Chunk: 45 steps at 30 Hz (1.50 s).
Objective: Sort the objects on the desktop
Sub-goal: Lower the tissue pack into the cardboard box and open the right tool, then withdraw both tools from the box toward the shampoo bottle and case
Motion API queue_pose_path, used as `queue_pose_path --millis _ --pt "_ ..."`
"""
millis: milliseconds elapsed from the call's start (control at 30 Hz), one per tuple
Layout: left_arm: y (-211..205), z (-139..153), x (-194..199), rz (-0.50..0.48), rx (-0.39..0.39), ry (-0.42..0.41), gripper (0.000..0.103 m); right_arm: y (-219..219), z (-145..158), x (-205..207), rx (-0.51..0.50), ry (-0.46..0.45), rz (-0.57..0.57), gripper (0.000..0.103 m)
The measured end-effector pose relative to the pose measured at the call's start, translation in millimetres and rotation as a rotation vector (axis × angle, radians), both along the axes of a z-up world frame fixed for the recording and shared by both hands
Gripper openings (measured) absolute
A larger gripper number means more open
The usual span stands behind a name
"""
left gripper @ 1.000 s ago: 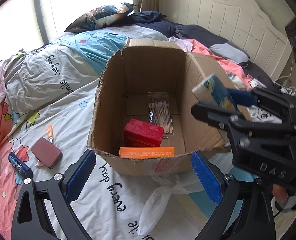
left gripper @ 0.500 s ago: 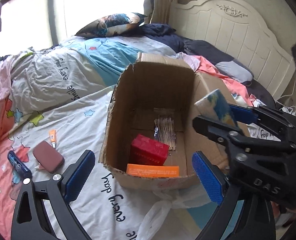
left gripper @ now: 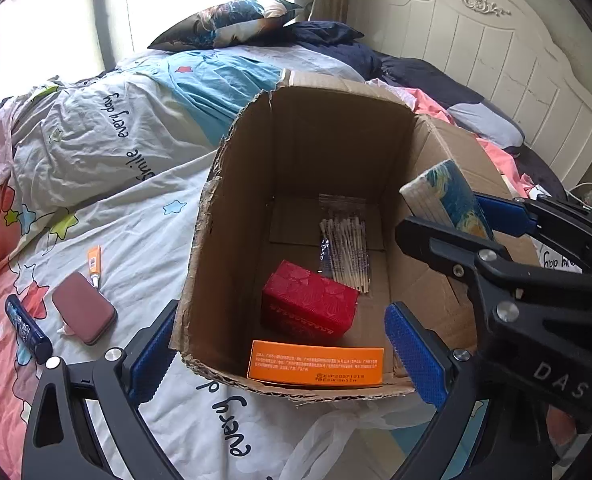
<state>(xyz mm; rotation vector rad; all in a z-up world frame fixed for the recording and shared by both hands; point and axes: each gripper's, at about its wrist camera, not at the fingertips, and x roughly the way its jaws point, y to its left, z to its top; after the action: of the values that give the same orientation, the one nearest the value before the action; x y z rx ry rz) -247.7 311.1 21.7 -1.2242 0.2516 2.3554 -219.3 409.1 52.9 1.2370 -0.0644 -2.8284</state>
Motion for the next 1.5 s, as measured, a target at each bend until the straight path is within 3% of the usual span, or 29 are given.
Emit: queue_pose_path --millis 133,300,833,1000,1500 --pt "-0.8 0.0 0.5 0.002 -0.004 0.008 0.103 1.6 0.3 -1.7 -0.006 0.006 -0.009 0.049" --pt "0.7 0.8 3.4 -0.006 -0.011 0.019 0.103 -1.5 0.5 2.5 0.012 0.01 -0.007 0.062" --pt "-25.8 24.5 44.3 -0.003 -0.081 0.112 0.103 -27.4 9.1 29.2 0.029 0.026 0.03 0.063" --pt "-39.6 28.6 65.5 -0.013 -0.156 0.142 0.103 -45.9 13.1 41.3 0.042 0.027 0.053 0.064" --pt "-120.4 25.7 104.7 0.089 -0.142 0.114 0.103 -119.2 12.3 78.1 0.1 0.029 0.137 0.065"
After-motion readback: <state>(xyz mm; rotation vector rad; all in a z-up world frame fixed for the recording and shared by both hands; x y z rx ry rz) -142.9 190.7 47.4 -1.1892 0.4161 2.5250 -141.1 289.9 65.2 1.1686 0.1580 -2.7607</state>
